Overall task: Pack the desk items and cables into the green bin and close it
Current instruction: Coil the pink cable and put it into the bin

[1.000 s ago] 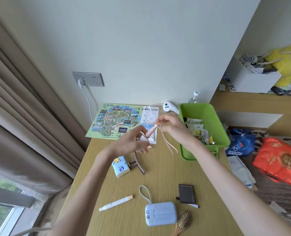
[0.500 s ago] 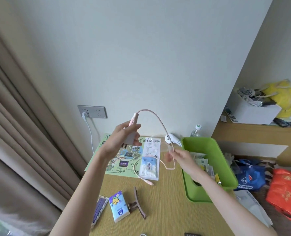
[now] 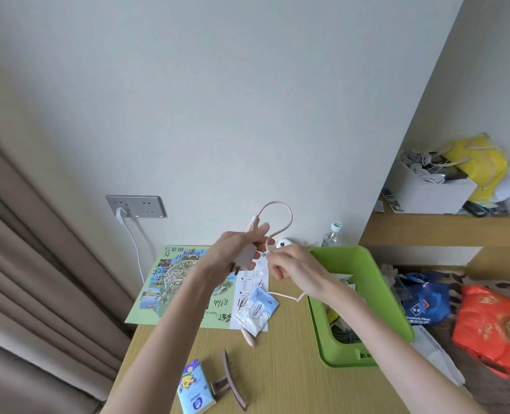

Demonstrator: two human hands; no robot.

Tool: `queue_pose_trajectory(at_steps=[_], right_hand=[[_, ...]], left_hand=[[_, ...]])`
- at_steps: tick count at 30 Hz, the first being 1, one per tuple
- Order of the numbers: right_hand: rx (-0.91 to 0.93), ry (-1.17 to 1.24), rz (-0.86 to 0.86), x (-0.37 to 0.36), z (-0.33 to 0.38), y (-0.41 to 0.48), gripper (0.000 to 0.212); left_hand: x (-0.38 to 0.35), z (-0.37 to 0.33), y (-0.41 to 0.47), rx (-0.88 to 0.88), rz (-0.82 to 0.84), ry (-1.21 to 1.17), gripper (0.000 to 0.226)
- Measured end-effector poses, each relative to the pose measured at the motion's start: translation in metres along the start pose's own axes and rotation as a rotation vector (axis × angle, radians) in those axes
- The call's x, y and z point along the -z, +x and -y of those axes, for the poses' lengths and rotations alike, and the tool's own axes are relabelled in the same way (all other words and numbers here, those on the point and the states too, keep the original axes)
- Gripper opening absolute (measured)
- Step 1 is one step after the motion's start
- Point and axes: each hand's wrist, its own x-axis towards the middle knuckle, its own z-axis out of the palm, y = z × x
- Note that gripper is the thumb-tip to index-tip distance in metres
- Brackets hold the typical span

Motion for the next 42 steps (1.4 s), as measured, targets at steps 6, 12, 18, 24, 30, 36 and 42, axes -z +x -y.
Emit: queue_pose_trajectory(at_steps=[6,12,18,24,30,36,42], right_hand=[[-0.059,-0.015,0.118,-0.005,-0.004,0.008,0.041],[-0.160,0.142,0.139,0.008,-0.038,0.009,0.032],[-0.281,0.091,-0.026,0.029,-0.066,0.018,0.029],[-0.158,0.310,-0.151,0.047,-0.024,0.032,0.031],[-0.051,0.439,-0.039,0.048,0.019,0.036,0.015],[0.008,0.221,-0.172,0.042,0.030,0.038,0.016],[0.065,0.336,-0.330,0.044,0.021,0.036,0.010]], left_hand=[[-0.004,-0.003,0.012,-0.015,-0.028,-0.074,0.024],[0.013,-0.008,0.013,-0.088,0.105,-0.714,0.020],[0.037,-0.008,0.000,-0.123,0.186,-0.757,0.011],[0.044,0.001,-0.002,-0.147,0.013,-0.198,0.012],[0.026,0.001,-0.006,-0.161,-0.005,-0.067,0.026],[0.004,-0.003,-0.007,-0.167,0.039,-0.017,0.048],[0.005,-0.012,-0.009,-0.220,0.160,-0.072,0.023]])
